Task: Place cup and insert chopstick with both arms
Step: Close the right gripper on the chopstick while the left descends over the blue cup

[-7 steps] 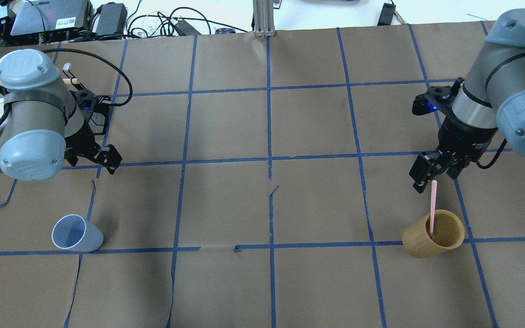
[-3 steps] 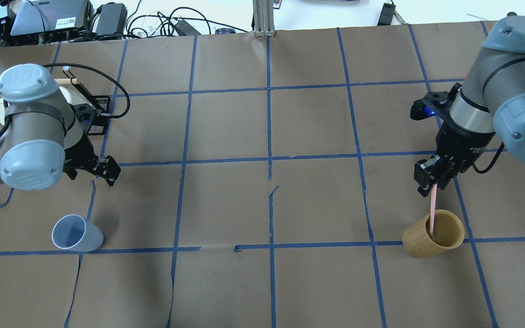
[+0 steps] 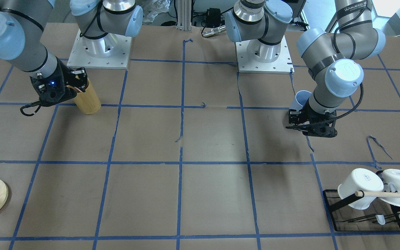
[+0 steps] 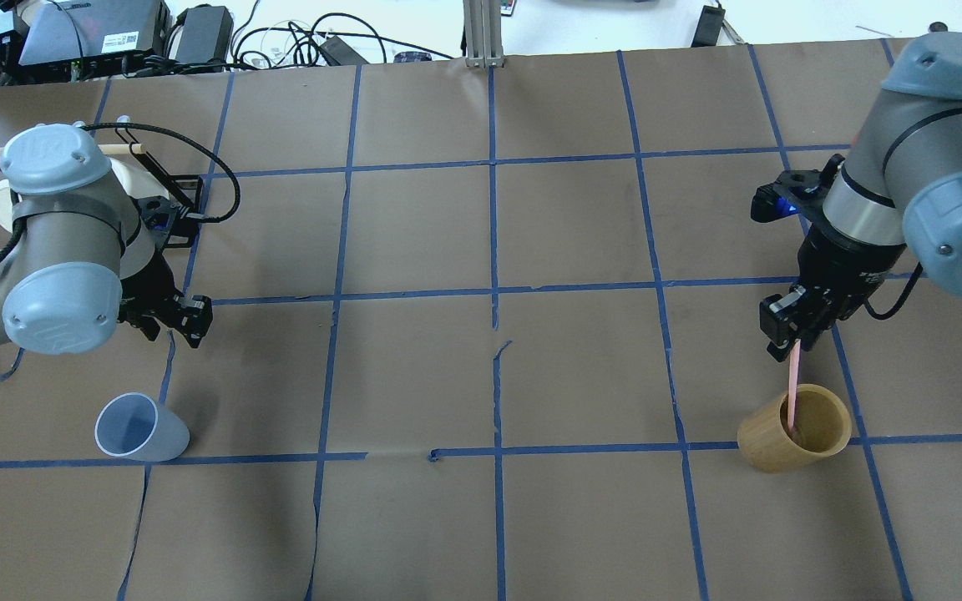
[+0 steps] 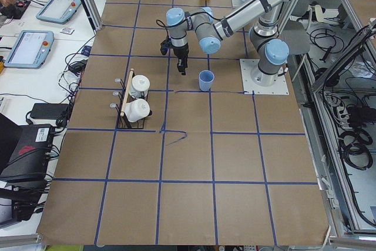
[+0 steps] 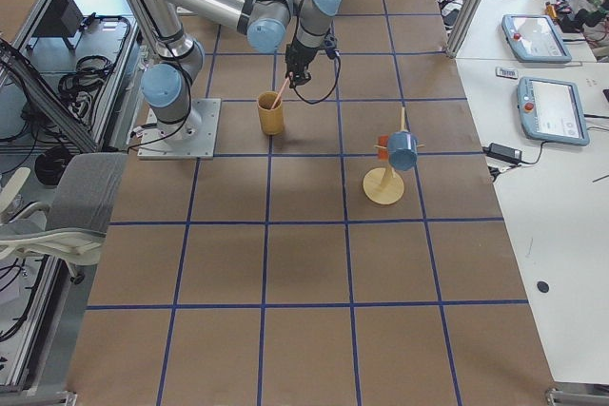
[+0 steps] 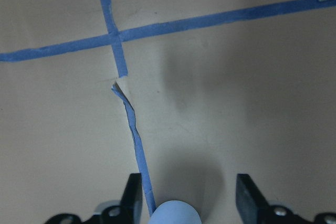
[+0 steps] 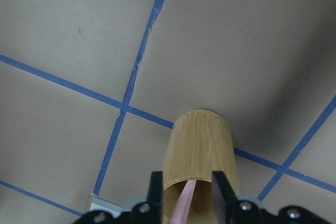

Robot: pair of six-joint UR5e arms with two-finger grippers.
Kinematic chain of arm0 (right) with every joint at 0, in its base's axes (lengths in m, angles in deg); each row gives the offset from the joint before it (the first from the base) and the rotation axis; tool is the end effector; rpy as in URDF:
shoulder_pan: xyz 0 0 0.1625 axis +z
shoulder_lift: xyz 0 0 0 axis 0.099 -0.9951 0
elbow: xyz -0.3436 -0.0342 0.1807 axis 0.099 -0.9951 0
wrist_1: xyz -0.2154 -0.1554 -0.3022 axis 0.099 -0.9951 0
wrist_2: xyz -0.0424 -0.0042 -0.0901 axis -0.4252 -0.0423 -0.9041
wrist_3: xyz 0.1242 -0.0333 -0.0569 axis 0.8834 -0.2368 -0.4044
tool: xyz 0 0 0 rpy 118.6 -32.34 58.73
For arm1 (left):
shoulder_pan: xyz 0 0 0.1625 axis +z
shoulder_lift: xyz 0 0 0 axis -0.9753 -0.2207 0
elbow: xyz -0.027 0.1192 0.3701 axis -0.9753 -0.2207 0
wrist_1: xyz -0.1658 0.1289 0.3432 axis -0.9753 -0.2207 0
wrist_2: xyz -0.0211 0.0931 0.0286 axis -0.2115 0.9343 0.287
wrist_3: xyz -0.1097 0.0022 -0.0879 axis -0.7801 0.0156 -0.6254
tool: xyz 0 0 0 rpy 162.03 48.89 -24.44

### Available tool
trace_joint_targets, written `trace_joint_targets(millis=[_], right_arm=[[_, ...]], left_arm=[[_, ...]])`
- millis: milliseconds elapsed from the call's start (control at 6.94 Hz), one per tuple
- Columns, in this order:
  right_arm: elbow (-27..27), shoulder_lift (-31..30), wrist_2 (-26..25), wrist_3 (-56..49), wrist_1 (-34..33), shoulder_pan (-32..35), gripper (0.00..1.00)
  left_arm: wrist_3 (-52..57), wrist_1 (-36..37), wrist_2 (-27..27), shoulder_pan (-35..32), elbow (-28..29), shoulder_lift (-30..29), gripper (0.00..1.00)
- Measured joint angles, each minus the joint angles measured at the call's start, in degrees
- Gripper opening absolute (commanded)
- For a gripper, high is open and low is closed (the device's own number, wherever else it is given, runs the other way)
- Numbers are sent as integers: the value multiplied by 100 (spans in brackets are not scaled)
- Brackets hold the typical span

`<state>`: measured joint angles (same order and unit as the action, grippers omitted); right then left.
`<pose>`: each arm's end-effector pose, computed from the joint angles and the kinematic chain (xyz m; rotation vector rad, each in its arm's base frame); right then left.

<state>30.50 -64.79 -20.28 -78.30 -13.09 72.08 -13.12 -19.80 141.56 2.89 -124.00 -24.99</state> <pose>0.0427 -0.4155 0.2678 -0.5700 2.9604 0.4374 0.0177 -0.4598 0.1921 0.2192 2.9794 0.2289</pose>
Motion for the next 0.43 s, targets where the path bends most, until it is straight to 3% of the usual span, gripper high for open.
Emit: trace_joint_targets(millis=[288,432], right_arm=[[2,16,0,-20,2,-5,33],[6,19,-3,-25,8,-6,35]], left_arm=[[-68,-27,28,-1,10,66,61],[-299,-55,71,-8,41,109,61]])
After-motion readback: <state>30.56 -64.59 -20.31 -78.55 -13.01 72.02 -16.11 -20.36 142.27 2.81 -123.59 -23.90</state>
